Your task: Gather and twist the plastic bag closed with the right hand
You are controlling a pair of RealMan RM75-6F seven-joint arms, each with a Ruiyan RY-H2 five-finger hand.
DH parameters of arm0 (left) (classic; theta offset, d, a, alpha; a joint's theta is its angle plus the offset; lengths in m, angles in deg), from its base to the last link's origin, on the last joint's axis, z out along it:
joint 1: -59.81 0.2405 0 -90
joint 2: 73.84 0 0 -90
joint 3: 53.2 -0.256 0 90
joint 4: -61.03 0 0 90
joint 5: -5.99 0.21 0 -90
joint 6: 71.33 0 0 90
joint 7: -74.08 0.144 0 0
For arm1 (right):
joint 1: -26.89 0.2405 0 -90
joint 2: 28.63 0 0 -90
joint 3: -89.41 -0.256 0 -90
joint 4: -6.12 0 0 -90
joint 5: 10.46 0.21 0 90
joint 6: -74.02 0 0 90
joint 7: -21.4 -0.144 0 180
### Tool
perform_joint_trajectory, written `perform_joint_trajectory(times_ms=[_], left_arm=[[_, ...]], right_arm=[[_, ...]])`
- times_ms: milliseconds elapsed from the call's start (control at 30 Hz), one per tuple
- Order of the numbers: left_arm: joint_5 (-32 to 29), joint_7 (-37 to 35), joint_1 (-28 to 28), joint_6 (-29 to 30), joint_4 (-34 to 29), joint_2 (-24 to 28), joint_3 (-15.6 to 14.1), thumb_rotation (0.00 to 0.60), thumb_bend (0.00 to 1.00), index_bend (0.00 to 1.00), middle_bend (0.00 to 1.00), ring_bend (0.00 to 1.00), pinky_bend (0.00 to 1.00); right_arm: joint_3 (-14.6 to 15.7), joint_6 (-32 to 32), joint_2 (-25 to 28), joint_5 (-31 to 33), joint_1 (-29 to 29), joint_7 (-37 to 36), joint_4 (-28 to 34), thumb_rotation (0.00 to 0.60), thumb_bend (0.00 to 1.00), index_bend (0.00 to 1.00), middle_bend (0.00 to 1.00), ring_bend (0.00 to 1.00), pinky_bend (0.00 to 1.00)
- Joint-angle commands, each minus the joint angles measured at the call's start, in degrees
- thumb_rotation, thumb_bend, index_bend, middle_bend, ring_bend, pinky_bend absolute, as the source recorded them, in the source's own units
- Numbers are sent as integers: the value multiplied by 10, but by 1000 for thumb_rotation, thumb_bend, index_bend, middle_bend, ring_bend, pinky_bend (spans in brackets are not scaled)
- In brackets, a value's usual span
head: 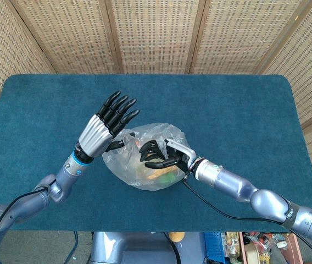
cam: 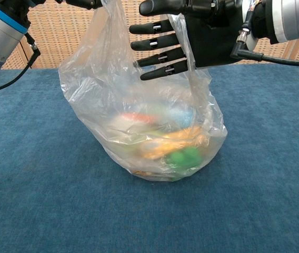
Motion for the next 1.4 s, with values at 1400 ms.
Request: perform_joint_trajectory(times_ms=[1400], left_arm=[[15, 74, 4, -67, -121, 70, 23, 600, 372, 0, 0, 0, 0]], right_arm=[[-67, 36, -61, -30, -47, -29, -31, 600, 274, 296, 298, 94, 78]])
